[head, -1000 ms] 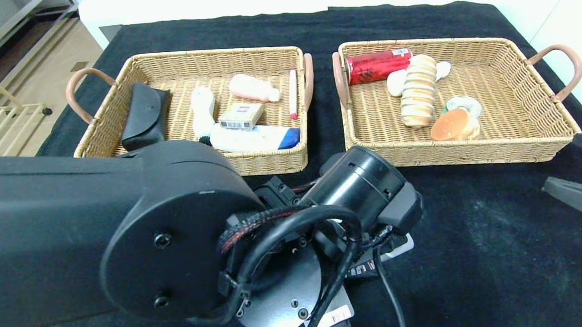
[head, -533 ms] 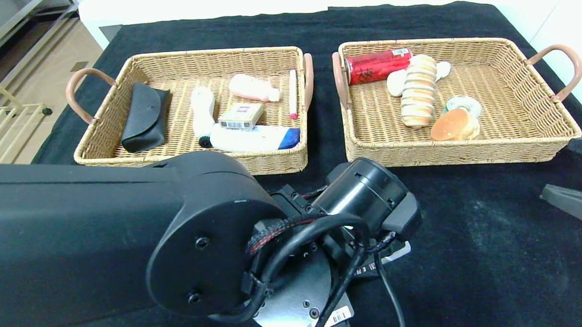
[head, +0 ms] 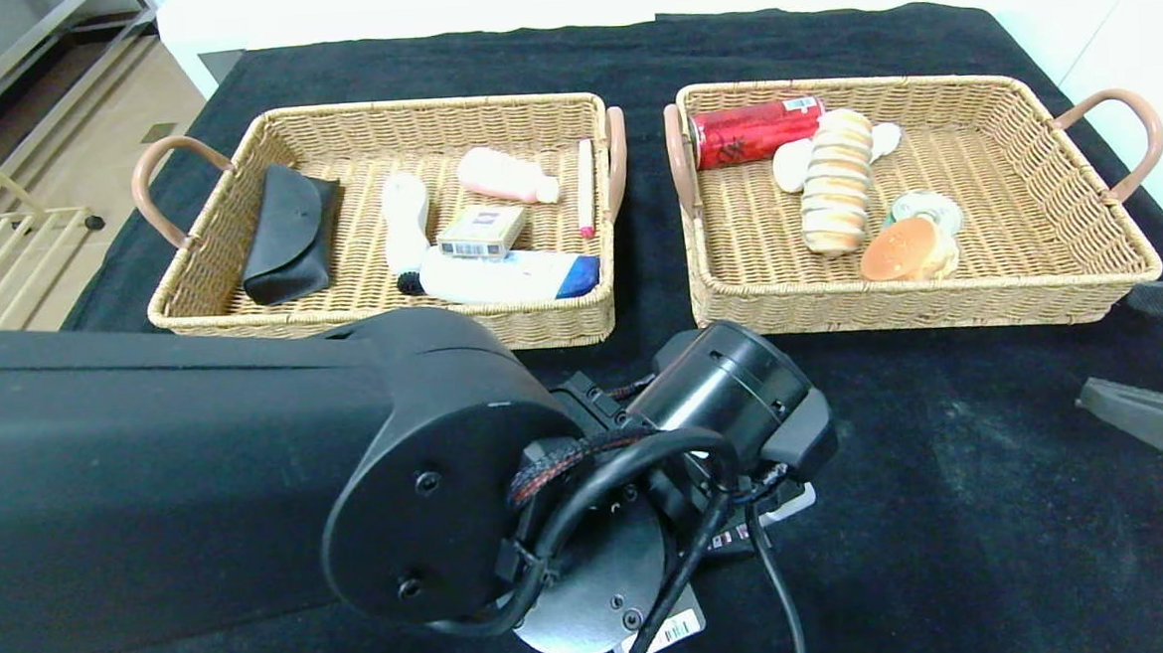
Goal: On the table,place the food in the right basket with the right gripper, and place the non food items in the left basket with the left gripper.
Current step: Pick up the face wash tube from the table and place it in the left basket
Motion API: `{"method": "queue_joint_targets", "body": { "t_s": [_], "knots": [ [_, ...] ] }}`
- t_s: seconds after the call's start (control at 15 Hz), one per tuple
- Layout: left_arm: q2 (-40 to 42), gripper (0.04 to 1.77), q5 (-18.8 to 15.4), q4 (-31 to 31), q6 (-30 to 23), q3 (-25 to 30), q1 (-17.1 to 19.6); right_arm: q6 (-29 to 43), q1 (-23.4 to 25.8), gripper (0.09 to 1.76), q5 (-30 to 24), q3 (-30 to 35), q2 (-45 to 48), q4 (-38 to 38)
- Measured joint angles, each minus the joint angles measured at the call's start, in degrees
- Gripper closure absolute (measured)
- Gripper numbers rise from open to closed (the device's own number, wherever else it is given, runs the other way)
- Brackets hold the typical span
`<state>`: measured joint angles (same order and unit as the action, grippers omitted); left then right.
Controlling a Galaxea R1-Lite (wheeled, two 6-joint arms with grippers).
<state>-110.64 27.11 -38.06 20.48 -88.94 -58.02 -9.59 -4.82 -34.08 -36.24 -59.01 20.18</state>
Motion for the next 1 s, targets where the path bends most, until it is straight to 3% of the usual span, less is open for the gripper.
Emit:
{"method": "queue_joint_targets", "body": {
  "t_s": [0.13, 0.27, 1.0],
  "knots": [
    [0.0, 0.83, 0.0, 0.0, -0.1, 0.0, 0.0, 0.0, 0.0, 0.14, 0.0, 0.0, -0.1, 0.0],
    [0.1, 0.95, -0.1, -0.1, -0.2, 0.0, 0.0, 0.0, 0.0, 0.14, 0.0, 0.0, -0.1, 0.0],
    [-0.4, 0.97, -0.1, 0.0, -0.2, -0.4, 0.0, 0.0, -0.1, 0.14, -0.2, 0.0, -0.1, 0.0]
  ]
}}
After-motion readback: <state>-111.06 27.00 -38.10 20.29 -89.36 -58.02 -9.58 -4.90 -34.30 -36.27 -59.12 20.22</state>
